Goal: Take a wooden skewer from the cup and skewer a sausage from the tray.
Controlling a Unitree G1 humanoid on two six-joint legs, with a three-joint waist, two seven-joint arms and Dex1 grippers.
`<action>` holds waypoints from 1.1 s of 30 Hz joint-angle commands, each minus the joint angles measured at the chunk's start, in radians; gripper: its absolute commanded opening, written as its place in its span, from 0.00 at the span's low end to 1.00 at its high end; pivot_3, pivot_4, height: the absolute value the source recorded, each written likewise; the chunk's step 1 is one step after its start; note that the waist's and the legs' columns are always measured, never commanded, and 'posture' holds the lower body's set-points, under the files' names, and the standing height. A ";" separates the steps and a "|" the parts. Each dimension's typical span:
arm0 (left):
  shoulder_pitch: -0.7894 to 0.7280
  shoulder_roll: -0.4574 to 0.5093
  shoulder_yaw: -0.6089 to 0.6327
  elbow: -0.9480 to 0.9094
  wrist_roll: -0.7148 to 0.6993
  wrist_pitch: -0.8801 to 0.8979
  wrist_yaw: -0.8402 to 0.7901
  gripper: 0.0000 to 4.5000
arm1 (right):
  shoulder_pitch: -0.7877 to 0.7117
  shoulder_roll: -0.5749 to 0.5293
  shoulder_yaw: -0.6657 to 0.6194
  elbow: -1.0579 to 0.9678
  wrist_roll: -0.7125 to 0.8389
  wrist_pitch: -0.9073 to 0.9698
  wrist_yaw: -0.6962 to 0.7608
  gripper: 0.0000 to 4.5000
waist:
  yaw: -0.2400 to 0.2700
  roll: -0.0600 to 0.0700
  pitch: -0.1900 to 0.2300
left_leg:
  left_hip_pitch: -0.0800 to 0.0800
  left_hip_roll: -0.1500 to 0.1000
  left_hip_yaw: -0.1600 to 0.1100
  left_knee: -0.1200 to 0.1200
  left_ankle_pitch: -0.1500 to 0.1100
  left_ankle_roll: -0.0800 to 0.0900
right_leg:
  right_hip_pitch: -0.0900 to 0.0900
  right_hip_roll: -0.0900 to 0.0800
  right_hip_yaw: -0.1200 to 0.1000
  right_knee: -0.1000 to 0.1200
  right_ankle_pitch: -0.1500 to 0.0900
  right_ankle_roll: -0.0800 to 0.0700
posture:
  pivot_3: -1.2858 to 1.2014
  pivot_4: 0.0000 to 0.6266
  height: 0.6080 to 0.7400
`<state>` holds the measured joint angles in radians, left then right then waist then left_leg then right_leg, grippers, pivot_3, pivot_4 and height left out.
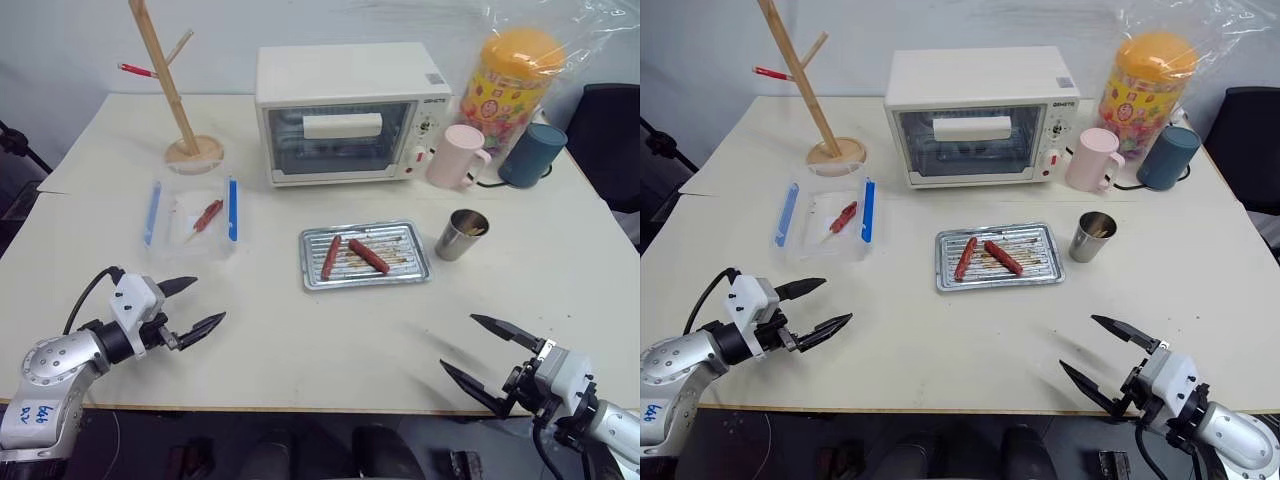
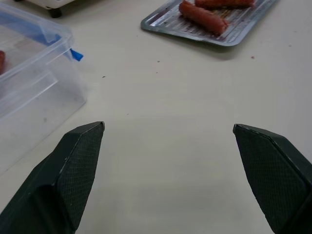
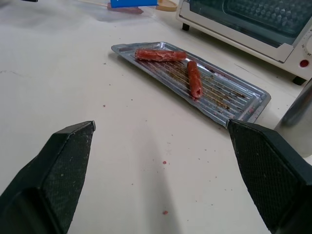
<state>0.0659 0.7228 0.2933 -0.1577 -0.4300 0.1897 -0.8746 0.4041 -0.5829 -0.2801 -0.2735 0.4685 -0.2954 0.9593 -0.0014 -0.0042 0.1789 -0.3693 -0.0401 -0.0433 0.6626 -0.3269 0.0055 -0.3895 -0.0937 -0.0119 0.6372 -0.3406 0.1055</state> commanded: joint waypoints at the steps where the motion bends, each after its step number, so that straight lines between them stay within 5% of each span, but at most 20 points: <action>1: -0.028 0.002 -0.003 0.008 -0.035 0.007 -0.036 0.99 | -0.014 -0.011 -0.028 -0.051 0.035 0.027 -0.021 1.00 | 0.000 0.000 0.000 | 0.000 0.000 0.000 0.000 0.000 0.000 | 0.000 0.000 0.000 0.000 0.000 0.000 | 0.52 0.24 1.00; 5: -0.068 -0.032 0.005 0.015 -0.089 -0.033 -0.101 0.99 | -0.027 -0.012 -0.067 -0.081 0.050 0.066 -0.066 1.00 | 0.001 0.000 0.000 | 0.000 0.000 0.000 0.001 0.000 0.000 | 0.000 0.000 0.000 0.000 0.000 0.000 | 0.52 0.24 1.00; 12: -0.144 0.032 -0.039 -0.075 -0.247 0.149 -0.242 0.99 | -0.092 -0.088 -0.213 -0.073 0.173 0.253 -0.134 1.00 | 0.001 0.000 0.000 | -0.001 0.000 0.000 0.001 0.000 0.000 | 0.000 0.000 0.000 0.000 0.000 0.000 | 0.52 0.24 1.00; 19: -0.184 -0.001 -0.062 -0.018 -0.221 0.122 -0.269 0.99 | -0.369 -0.194 -0.147 -0.230 0.187 0.659 -0.466 1.00 | -0.013 0.001 0.000 | 0.000 0.000 0.000 0.000 0.000 0.000 | -0.002 0.001 0.001 0.003 0.000 0.000 | 0.52 0.24 1.00; 25: -0.189 -0.038 -0.095 -0.006 -0.191 0.085 -0.268 0.99 | -0.561 -0.191 0.017 -0.281 0.131 0.877 -0.610 1.00 | 0.000 0.001 0.000 | -0.002 0.000 -0.001 0.001 0.000 0.000 | -0.003 0.001 0.001 0.001 0.000 0.000 | 0.52 0.24 1.00; 33: -0.180 -0.046 -0.100 -0.024 -0.181 0.074 -0.252 0.99 | -0.643 -0.124 0.125 -0.295 0.002 0.957 -0.722 1.00 | 0.001 0.001 0.000 | -0.003 -0.001 -0.001 0.001 0.000 0.000 | -0.003 0.000 0.000 0.000 0.000 0.000 | 0.52 0.24 1.00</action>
<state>-0.1170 0.6758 0.1843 -0.1487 -0.6157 0.2773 -1.1312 -0.2256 -0.7135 -0.1466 -0.5198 0.4996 0.6598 0.2582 -0.0008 -0.0033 0.1785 -0.3726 -0.0409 -0.0440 0.6634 -0.3268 0.0056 -0.3926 -0.0935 -0.0114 0.6378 -0.3407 0.1054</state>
